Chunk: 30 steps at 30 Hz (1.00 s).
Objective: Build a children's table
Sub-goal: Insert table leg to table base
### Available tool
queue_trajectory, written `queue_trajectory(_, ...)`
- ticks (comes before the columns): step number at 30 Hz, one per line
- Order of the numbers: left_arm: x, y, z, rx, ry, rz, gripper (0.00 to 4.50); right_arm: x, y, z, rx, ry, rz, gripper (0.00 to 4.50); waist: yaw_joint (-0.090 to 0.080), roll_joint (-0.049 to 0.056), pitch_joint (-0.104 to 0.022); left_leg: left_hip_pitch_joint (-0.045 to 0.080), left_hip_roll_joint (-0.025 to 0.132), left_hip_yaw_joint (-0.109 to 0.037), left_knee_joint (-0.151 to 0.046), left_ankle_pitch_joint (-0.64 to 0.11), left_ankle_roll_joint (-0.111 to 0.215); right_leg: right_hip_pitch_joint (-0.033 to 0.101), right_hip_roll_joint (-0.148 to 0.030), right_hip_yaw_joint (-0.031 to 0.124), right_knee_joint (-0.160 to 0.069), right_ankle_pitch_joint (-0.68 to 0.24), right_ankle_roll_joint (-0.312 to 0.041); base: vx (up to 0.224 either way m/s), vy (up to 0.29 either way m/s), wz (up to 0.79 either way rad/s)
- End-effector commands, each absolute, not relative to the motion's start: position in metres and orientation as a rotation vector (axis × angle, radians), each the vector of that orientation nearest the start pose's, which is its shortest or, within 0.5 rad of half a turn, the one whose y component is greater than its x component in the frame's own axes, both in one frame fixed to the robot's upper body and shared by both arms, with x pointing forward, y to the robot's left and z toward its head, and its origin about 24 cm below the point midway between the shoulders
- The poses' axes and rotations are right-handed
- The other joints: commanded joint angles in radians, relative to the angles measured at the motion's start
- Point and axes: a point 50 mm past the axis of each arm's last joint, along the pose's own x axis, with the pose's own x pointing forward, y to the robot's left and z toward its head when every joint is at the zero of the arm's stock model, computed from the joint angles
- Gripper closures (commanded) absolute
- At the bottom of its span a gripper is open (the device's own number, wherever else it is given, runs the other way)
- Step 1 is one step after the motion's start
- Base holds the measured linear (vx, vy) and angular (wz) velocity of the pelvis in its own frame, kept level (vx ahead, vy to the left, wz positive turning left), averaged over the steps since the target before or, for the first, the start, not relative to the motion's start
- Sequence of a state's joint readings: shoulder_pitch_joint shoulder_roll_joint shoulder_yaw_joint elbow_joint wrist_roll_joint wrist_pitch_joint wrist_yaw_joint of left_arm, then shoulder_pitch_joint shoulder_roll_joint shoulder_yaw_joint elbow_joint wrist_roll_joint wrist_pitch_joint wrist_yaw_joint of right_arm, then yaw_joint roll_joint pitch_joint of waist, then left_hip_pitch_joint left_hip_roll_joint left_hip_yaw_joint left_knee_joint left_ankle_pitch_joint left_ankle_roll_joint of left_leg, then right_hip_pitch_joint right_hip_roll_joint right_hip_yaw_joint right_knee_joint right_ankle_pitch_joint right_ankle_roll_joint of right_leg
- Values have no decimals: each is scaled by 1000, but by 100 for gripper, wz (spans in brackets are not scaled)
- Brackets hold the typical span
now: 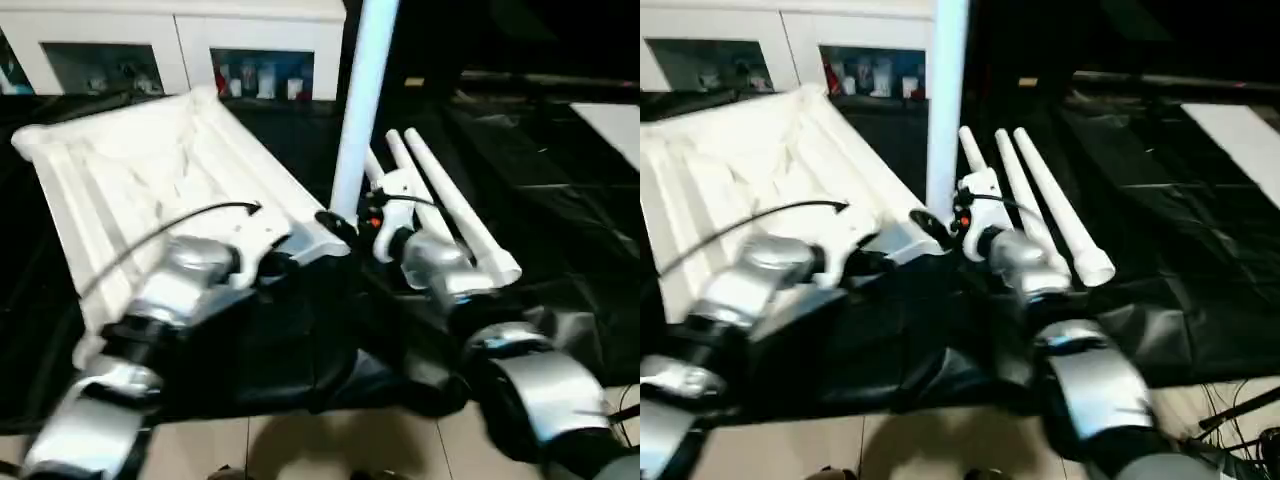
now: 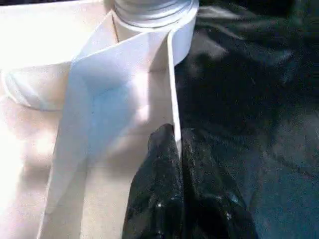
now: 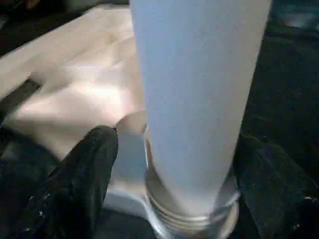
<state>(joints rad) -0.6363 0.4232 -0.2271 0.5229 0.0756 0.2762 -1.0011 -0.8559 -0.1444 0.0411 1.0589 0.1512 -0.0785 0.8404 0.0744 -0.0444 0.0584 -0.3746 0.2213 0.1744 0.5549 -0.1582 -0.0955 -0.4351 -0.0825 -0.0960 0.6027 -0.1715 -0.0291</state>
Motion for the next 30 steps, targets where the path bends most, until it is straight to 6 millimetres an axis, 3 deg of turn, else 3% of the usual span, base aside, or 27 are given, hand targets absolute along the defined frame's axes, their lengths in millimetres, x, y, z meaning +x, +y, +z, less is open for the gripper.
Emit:
queue_trajectory(1,329,154,78,492,413,-1149,450,362,-105,75,-83,183,1053,78,4,7,-87,9,6,13,-28,18,156,81,-49,54,-20,233,-298,0,0,0)
queue_trajectory(3,322,161,79,529,391,-1221,450,355,-114,74,-123,193,1131,78,13,6,-86,7,10,14,-25,17,175,82,-47,50,-18,242,-302,0,0,0)
queue_trajectory(5,319,164,80,523,383,-1251,450,351,-118,73,-136,205,1173,78,17,6,-83,7,14,14,-25,-11,168,80,-49,50,-19,192,-295,0,0,0)
queue_trajectory(8,314,170,82,490,359,-1273,450,342,-120,70,-154,207,1249,78,19,5,-70,8,20,15,-36,-137,111,76,-55,52,-36,-6,-263,0,0,0)
queue_trajectory(10,313,170,83,491,349,-1290,450,340,-120,70,-159,205,1264,78,19,3,-61,16,20,16,-43,-240,60,65,-57,56,-56,-177,-222,-51,-1,4)
queue_trajectory(12,312,171,83,490,347,-1298,450,339,-118,68,-163,207,1276,78,19,2,-61,17,20,14,-47,-264,34,66,-60,57,-62,-256,-192,-26,0,2)
queue_trajectory(17,312,174,84,502,340,-1302,450,333,-112,64,-194,221,1337,78,18,0,-63,11,17,12,-47,-238,30,66,-58,57,-61,-254,-174,0,0,0)
queue_trajectory(24,313,177,86,506,336,-1302,450,331,-111,61,-244,239,1357,131,21,-3,-69,8,14,15,-37,-148,61,70,-54,56,-40,-101,-212,0,0,0)
queue_trajectory(30,314,178,88,500,330,-1304,450,334,-110,63,-213,234,1348,173,22,-3,-68,7,16,15,-36,-164,62,71,-56,55,-41,-119,-219,0,0,0)
